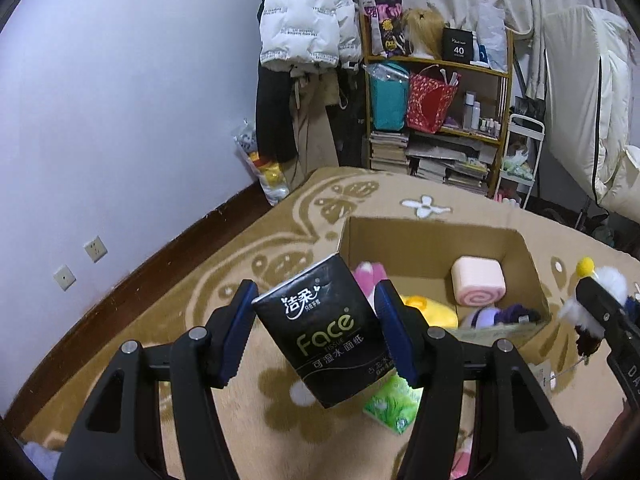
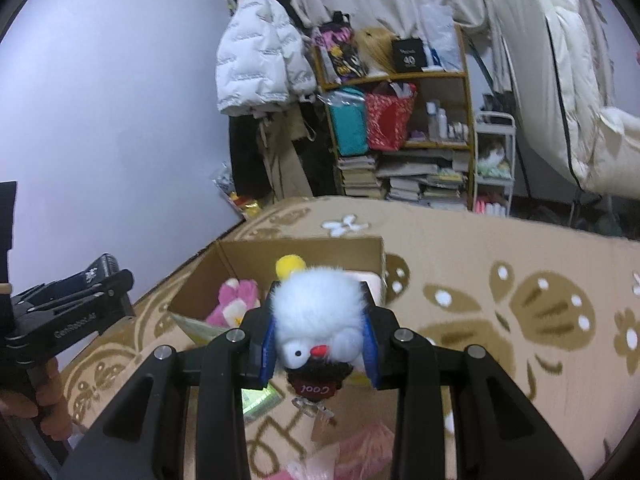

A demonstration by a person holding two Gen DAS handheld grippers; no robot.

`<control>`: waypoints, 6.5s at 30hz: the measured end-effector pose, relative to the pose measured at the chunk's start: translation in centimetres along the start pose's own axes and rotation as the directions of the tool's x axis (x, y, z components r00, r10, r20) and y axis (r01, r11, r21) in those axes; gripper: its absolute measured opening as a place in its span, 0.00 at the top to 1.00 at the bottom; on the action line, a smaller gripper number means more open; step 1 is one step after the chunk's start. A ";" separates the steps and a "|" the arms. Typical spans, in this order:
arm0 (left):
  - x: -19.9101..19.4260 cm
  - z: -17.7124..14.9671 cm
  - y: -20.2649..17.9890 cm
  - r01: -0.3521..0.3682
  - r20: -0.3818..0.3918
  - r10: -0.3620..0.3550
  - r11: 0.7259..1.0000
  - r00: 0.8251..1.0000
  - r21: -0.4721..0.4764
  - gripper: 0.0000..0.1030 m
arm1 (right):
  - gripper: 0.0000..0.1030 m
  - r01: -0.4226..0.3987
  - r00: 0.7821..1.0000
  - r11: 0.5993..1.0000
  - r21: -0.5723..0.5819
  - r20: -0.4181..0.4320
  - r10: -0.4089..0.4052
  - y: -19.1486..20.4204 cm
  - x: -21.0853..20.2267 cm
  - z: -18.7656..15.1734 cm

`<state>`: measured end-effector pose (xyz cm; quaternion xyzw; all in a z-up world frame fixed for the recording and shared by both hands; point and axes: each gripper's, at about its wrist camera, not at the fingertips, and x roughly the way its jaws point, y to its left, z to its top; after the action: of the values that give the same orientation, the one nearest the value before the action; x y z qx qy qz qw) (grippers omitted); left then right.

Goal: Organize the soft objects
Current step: 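Lift the white toy and black tissue pack over the box with both tools, then open both tools to drop the white toy and black pack into the box, then move the right tool to the pink package while the left tool approaches the green tissue pack, then grasp the pink package with the right tool while the left tool grasps the green tissue pack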

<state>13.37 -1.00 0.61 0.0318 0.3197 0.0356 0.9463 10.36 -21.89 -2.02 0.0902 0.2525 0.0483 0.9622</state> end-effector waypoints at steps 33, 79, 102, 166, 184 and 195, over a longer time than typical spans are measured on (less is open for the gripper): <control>8.0 2.5 -2.7 0.101 -0.030 -0.099 0.993 0.995 0.063 0.42 | 0.64 -0.061 0.991 0.996 -0.062 -0.119 0.054 0.0 8.5 1.9; -1.8 -0.4 1.1 0.057 -0.023 -0.057 0.998 0.998 -0.005 0.02 | 0.00 0.037 0.996 0.999 0.010 -0.077 -0.036 -0.4 -3.0 -1.4; 3.1 -3.8 -0.7 0.101 -0.195 -0.095 0.995 0.976 0.020 0.02 | 0.00 0.068 0.962 0.989 0.131 -0.272 -0.030 -2.7 0.8 -8.6; 12.1 -9.3 -7.5 0.220 -0.464 -0.123 0.962 0.877 0.160 0.02 | 0.03 0.191 0.849 0.967 0.169 -0.523 -0.076 -4.8 7.7 -13.9; 14.4 -10.7 -6.8 0.242 -0.497 -0.154 0.963 0.854 0.117 0.12 | 0.46 0.179 0.875 0.970 0.165 -0.477 -0.080 -5.0 7.0 -13.2; 14.5 -10.9 -7.0 0.232 -0.486 -0.133 0.961 0.864 0.149 0.43 | 0.52 0.134 0.872 0.962 0.239 -0.490 0.000 -5.4 7.5 -13.7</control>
<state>18.55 -6.30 -17.37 0.0875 0.5437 -0.0805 0.8308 10.37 -24.13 -18.41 0.1940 0.4930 0.0015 0.8481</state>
